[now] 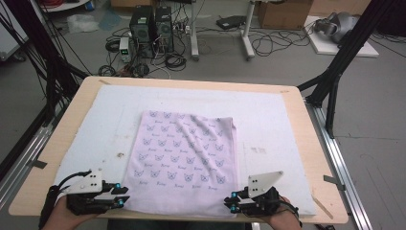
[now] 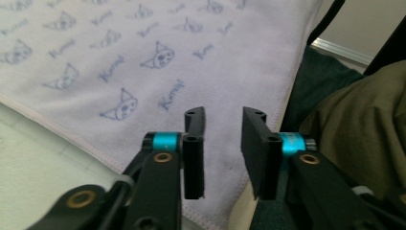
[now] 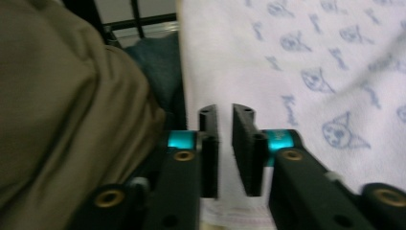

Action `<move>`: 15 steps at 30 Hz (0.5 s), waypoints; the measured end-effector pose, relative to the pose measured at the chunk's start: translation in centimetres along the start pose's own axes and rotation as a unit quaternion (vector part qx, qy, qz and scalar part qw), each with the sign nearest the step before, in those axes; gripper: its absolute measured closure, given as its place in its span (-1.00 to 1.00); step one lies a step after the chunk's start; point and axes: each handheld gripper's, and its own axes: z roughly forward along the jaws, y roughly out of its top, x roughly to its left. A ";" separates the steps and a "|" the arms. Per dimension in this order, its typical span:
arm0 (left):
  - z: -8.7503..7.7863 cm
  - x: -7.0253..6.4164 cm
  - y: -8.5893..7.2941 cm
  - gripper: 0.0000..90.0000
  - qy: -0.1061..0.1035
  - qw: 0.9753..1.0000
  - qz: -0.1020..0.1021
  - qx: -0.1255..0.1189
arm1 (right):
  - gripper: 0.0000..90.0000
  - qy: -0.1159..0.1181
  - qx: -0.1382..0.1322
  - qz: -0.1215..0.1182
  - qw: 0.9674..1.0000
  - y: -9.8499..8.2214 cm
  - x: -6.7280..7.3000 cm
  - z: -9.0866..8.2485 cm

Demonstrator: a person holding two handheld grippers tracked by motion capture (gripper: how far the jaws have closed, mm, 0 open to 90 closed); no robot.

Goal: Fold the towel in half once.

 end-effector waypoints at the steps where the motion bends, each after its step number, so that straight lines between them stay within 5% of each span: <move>1: 0.3 0.1 -0.1 0.51 0.001 1.000 0.002 0.005 | 0.70 0.001 0.002 0.003 1.000 -0.1 -0.3 0.4; 8: 1.7 1.9 -0.2 0.43 0.018 1.000 -0.010 0.007 | 0.57 -0.017 0.011 0.016 1.000 -0.3 -2.5 2.0; 15: 2.7 4.2 1.5 0.36 0.035 0.999 -0.022 -0.024 | 0.43 -0.084 0.001 0.052 0.995 1.5 -7.8 1.0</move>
